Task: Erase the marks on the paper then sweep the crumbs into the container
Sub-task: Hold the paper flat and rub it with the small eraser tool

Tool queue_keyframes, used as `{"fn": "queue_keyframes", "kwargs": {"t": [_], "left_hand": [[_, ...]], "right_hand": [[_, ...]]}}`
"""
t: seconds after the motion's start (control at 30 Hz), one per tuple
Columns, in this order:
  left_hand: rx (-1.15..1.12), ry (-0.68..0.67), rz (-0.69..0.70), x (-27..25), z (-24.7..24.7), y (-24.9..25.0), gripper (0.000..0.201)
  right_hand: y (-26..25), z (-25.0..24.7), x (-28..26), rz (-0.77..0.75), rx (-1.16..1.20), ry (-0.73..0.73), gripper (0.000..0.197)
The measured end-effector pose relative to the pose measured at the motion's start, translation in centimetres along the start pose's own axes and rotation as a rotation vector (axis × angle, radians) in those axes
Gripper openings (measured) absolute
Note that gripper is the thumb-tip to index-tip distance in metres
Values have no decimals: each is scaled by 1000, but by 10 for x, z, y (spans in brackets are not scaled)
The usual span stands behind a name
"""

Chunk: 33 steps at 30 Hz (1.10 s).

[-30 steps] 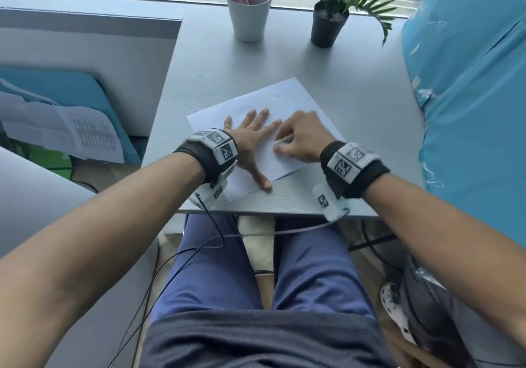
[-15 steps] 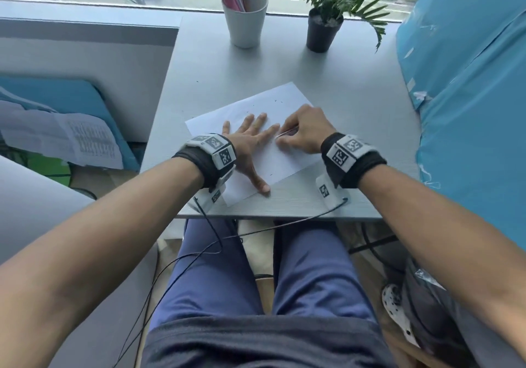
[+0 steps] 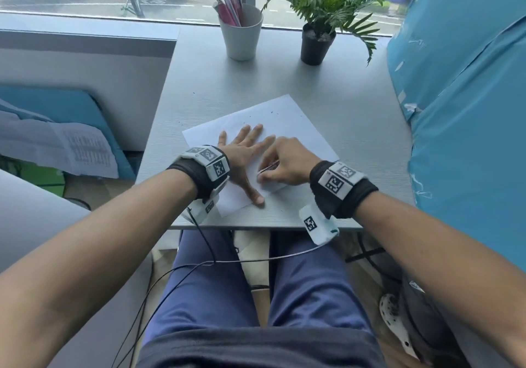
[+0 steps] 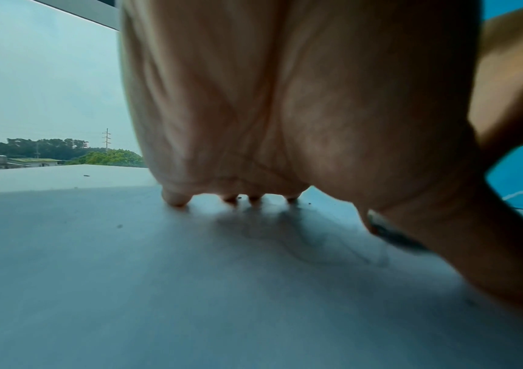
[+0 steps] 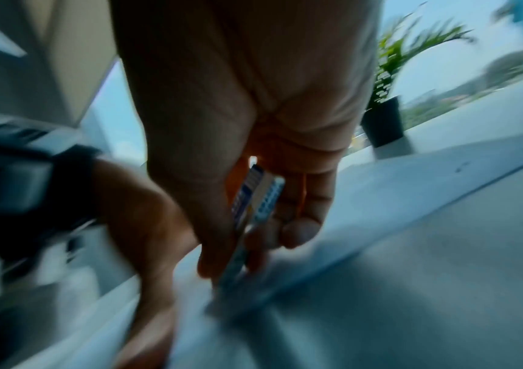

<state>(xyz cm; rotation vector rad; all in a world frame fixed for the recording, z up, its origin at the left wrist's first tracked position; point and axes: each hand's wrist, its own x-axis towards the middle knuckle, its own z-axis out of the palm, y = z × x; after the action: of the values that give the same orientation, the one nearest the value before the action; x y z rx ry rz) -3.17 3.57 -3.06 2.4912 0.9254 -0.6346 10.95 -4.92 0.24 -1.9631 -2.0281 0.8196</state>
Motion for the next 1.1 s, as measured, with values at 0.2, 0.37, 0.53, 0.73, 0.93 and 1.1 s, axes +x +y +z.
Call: {"fn": "queue_keyframes", "kwargs": {"t": [0.2,0.37,0.53,0.73,0.93,1.1], "left_hand": [[29,87,82,-5,7,-13,131],[103,173,-168,-9,-4,-33,88],[217,313,95,-27,-1,3,72],[204,23,479,-25,24,23,78],[301,151,-25,-17,-13,-17,99],[260,46,449,-27,21,44,89]], "right_hand": [[67,-35,14,343,37,241,18],[76,-34,11,322,86,211,15],[81,-32,14,321,97,218,12],[81,-32,16,315,83,210,11],[81,-31,15,340,122,219,13],[78,-32,13,335,89,225,13]]}}
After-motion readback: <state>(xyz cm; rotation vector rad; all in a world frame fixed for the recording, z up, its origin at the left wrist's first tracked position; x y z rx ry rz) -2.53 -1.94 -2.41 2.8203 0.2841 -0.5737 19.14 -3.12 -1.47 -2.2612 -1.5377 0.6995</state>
